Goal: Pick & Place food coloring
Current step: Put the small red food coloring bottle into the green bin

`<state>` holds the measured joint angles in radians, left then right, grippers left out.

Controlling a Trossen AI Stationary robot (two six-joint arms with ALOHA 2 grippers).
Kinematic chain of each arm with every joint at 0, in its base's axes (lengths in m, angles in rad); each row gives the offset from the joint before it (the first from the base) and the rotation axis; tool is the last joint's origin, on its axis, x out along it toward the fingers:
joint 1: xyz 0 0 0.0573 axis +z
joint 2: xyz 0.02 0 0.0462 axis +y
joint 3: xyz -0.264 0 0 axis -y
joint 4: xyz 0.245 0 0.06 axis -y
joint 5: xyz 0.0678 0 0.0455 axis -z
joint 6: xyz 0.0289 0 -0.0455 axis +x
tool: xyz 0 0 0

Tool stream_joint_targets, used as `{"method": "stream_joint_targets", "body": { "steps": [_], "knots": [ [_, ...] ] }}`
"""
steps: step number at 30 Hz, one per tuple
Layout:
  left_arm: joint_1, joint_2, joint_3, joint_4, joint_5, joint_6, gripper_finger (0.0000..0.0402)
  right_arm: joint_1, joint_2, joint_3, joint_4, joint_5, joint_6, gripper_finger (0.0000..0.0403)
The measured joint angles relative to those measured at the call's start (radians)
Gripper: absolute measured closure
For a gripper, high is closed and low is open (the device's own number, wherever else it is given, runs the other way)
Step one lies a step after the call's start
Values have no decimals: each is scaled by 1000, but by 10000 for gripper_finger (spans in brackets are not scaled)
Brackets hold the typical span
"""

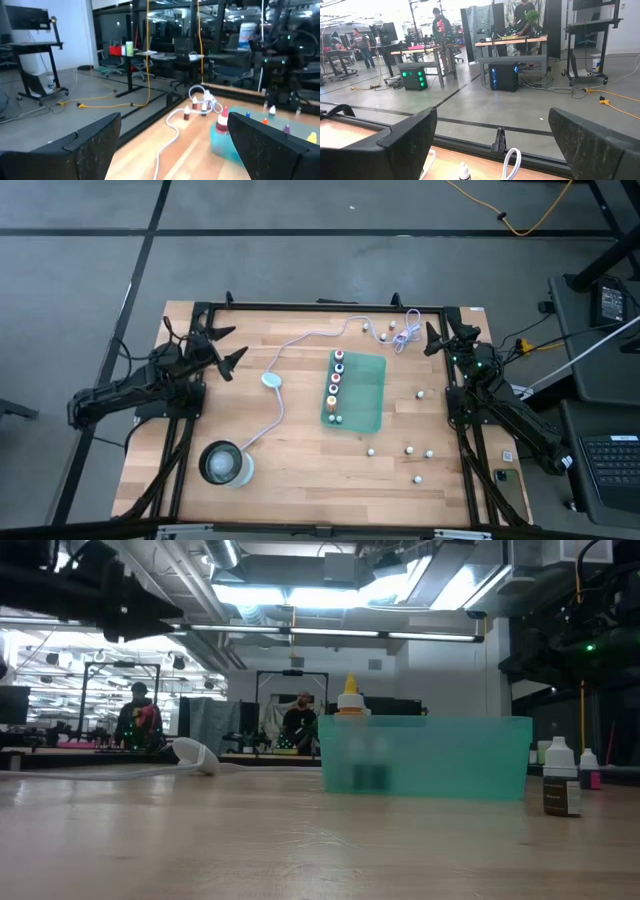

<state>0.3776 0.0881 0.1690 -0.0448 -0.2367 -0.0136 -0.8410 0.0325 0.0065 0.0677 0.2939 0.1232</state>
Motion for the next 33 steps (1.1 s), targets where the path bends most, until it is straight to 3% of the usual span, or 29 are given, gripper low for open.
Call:
{"method": "stream_joint_targets", "body": {
  "steps": [13, 33],
  "knots": [
    [46, -54, -103, -5, 20, -26, 41, 0, 0, 0, 0, 0, 0, 19],
    [87, -26, -126, -7, -5, -42, 41, 0, 0, 0, 0, 0, 0, 19]
  ]
}}
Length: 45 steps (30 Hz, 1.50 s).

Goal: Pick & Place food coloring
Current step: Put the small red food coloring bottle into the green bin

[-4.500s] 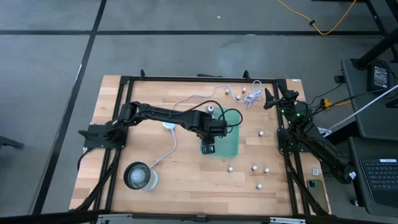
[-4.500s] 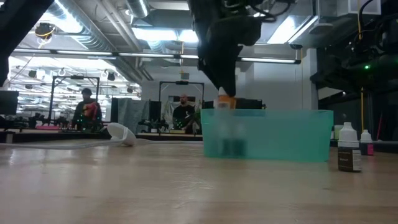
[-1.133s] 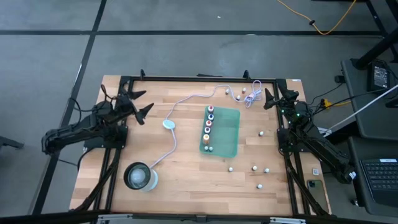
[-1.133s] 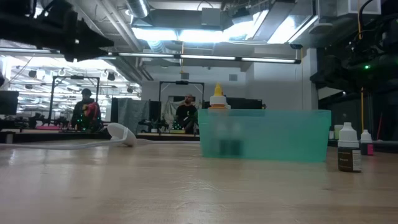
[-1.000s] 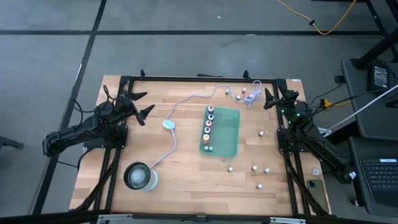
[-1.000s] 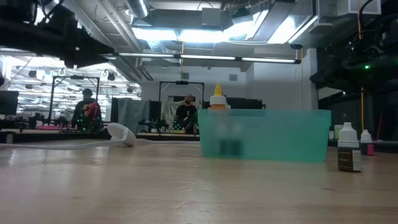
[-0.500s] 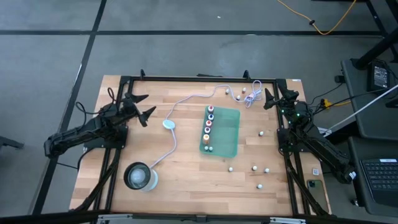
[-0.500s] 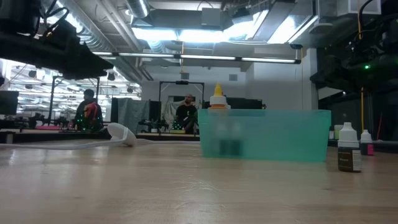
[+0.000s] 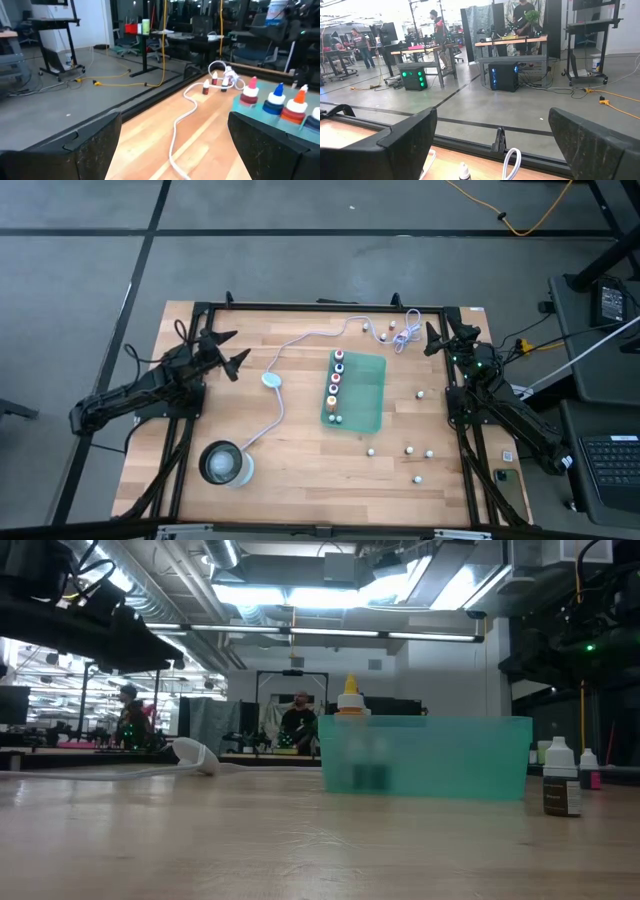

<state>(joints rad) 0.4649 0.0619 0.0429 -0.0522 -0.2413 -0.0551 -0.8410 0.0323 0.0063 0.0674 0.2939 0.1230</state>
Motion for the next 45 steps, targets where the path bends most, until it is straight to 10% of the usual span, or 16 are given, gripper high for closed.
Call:
{"method": "stream_joint_targets", "body": {
  "steps": [45],
  "knots": [
    [16, 67, 0, -1, 0, 16, 41, 0, 0, 0, 11, -2, 39, 19]
  ]
}}
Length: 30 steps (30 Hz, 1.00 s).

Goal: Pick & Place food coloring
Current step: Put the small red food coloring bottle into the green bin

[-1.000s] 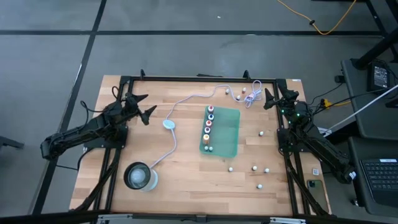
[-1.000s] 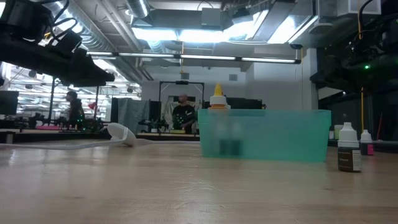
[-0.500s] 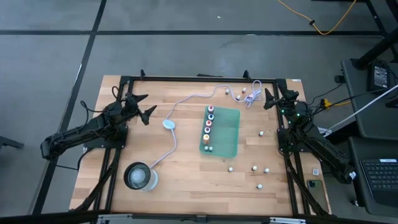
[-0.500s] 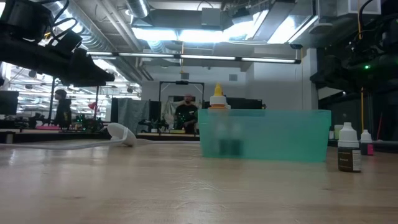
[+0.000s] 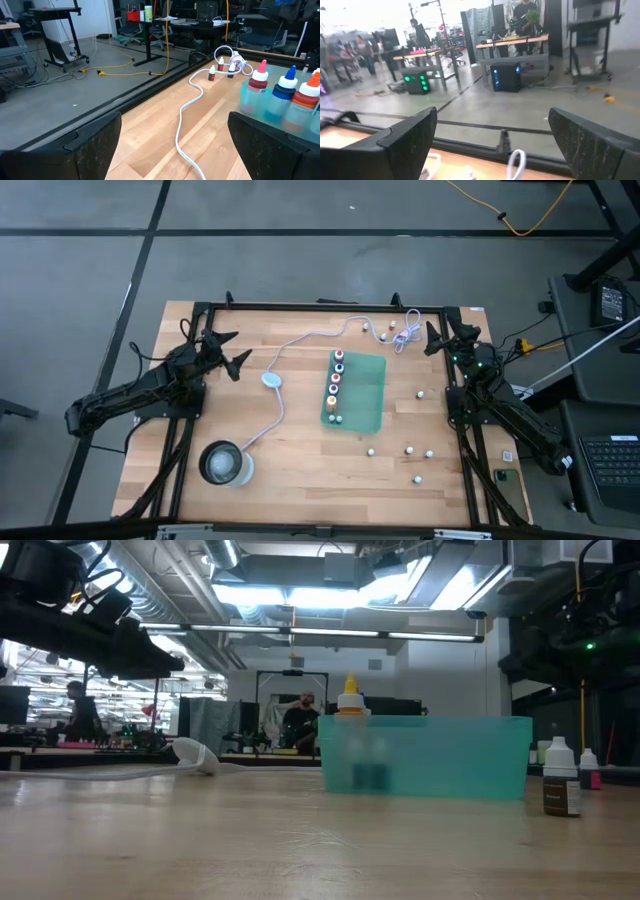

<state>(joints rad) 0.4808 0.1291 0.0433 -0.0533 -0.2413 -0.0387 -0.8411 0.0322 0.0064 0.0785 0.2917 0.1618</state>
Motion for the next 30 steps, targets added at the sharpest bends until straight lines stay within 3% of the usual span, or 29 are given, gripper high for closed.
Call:
{"method": "stream_joint_targets", "body": {
  "steps": [7, 15, 30],
  "knots": [
    [0, 0, 0, 0, 0, 0, 41, 0, 0, 12, -22, -65, -9, 19],
    [0, 0, 0, 0, 0, 0, 41, 0, 89, 226, -139, 12, -9, 19],
    [0, 0, 0, 0, 0, 0, 41, 0, 624, 808, -470, 118, 33, 19]
  ]
}}
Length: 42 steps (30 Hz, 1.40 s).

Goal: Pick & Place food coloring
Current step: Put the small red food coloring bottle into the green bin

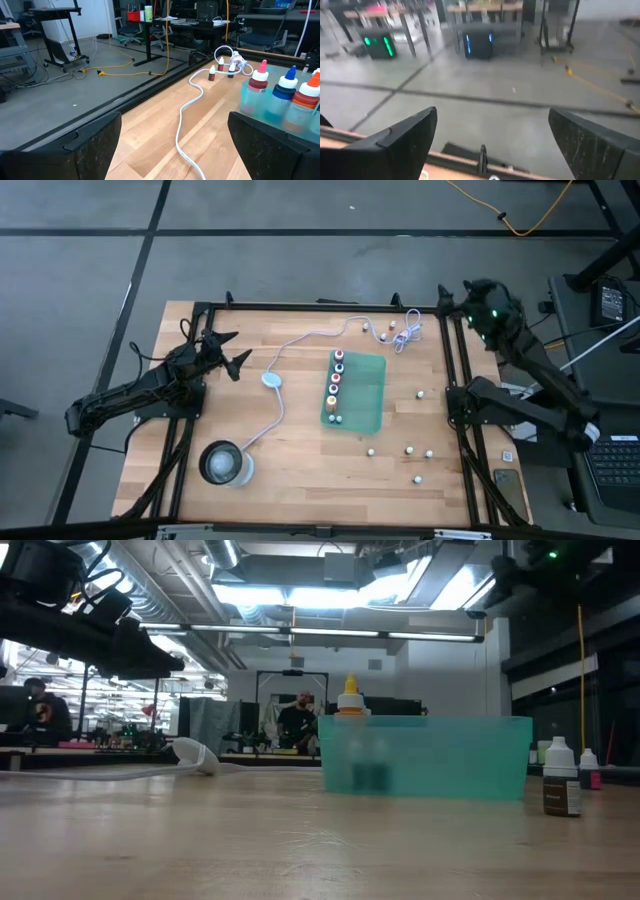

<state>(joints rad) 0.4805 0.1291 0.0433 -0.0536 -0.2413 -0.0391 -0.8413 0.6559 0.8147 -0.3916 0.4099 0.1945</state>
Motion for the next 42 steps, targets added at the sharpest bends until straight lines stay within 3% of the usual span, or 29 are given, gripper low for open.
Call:
{"method": "stream_joint_targets", "body": {
  "steps": [5, 9, 13, 17, 22, 30, 42],
  "knots": [
    [0, 0, 0, 0, 0, 0, 41, 0, 192, 198, -194, 30, 72, 19],
    [0, 0, 0, 0, 0, 0, 41, 4, 310, 316, -390, 146, 169, 19],
    [0, 0, 0, 0, 0, 0, 41, 22, 388, 394, -540, 200, 251, 19],
    [0, 0, 0, 0, 0, 0, 41, 22, 429, 464, -688, 216, 436, 19],
    [0, 0, 0, 0, 0, 0, 41, 60, 490, 551, -829, 188, 624, 19],
    [0, 0, 0, 0, 0, 0, 41, 182, 659, 697, -930, 141, 789, 19],
    [0, 0, 0, 0, 0, 0, 41, 283, 924, 975, -1135, -20, 789, 19]
  ]
}}
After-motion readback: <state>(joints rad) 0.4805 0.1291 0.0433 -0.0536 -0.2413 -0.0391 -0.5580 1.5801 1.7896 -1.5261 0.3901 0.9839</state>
